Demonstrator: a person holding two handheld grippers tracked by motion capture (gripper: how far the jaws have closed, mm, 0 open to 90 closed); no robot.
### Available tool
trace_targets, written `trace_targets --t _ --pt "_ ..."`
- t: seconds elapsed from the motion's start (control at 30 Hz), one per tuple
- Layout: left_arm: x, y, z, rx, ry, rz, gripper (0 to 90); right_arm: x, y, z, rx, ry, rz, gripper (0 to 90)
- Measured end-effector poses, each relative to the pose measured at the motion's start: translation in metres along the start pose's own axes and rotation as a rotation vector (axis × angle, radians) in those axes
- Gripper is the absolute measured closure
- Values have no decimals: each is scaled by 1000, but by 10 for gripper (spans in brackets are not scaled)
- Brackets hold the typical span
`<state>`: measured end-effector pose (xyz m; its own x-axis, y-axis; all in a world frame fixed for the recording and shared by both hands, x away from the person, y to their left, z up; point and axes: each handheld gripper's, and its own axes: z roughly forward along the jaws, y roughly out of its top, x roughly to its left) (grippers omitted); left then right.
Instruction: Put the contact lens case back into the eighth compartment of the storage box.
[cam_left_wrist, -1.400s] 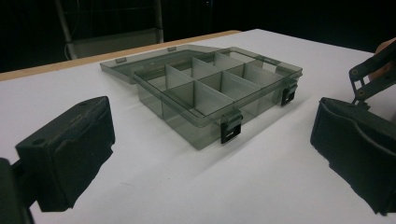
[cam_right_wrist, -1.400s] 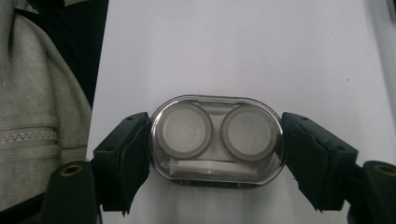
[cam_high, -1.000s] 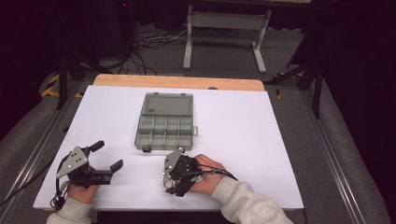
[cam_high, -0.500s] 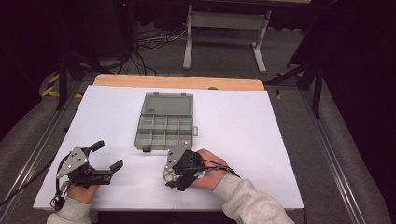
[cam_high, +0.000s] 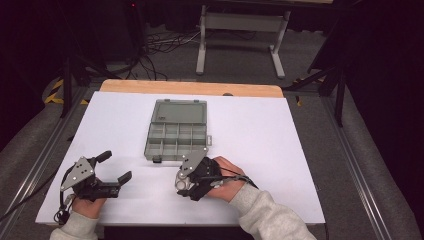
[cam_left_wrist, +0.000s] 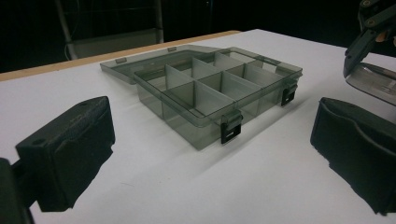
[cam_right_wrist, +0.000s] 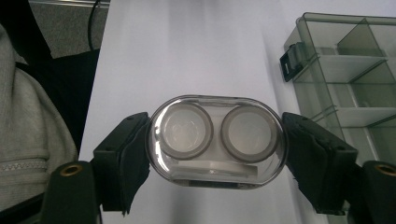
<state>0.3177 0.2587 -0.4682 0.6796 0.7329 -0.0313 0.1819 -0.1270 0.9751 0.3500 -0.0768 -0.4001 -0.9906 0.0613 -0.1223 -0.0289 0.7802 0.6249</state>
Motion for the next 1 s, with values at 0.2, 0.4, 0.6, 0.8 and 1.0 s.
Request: trace_targets --t 0.2,0.4,0.6,0.8,1.0 --pt "0 0 0 0 0 0 7 -2 2 -5 -10 -13 -4 269" --pt "0 0 0 1 -2 -1 7 -6 6 -11 -24 -28 -13 269" --pt "0 0 0 1 -2 -4 6 -11 7 -16 -26 -40 -7 269" --pt "0 0 0 0 -3 -1 7 -16 10 -23 -31 -54 -17 269" --pt "0 0 0 0 -2 -2 7 -22 13 -29 -36 -66 -15 269"
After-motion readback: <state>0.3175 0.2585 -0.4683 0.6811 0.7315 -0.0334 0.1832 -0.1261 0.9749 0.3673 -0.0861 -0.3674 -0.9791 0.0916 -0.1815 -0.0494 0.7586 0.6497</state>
